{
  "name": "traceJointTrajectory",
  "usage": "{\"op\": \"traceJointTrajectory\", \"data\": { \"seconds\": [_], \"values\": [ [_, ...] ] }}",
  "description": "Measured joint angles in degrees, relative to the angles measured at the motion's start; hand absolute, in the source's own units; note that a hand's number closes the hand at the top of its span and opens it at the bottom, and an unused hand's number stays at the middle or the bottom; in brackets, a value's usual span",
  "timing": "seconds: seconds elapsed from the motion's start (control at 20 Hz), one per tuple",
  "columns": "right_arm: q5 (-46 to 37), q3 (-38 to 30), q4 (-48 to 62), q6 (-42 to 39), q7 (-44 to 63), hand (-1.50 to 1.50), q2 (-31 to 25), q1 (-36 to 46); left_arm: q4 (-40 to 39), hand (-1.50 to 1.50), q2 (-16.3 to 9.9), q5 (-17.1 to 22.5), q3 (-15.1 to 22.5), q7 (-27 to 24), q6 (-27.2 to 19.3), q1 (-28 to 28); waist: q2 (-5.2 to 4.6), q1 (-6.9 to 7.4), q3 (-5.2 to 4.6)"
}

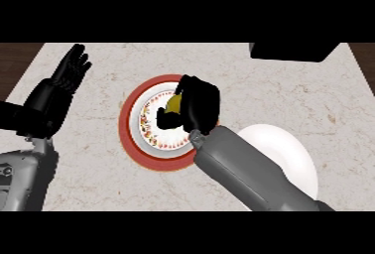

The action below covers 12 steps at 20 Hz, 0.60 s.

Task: Pick the lemon from the plate and place it in the plate

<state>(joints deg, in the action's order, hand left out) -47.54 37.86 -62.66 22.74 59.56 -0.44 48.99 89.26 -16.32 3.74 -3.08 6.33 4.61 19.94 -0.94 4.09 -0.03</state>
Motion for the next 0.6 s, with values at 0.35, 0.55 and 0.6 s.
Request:
{"op": "traceJointTrajectory", "data": {
  "seconds": [0.35, 0.55, 0.6],
  "values": [
    [10.01, -1.15, 10.02, 10.47, -2.95, -1.5, 0.09, 2.75, 0.83, 0.0, 1.06, -0.57, 1.47, 0.55, -0.01, 0.7, -0.52, 1.89, 0.06],
    [15.27, -0.62, 12.82, 16.5, -5.94, -1.5, 0.17, 4.87, 0.32, 0.0, 1.18, -0.55, 1.48, 0.55, 0.18, 1.54, -0.71, 2.54, 0.08],
    [16.1, -0.41, 13.21, 18.31, -6.87, -1.5, 0.17, 5.22, 0.25, 0.0, 1.37, -0.45, 1.57, 0.76, 0.2, 1.71, -0.68, 2.53, 0.08]
  ]
}}
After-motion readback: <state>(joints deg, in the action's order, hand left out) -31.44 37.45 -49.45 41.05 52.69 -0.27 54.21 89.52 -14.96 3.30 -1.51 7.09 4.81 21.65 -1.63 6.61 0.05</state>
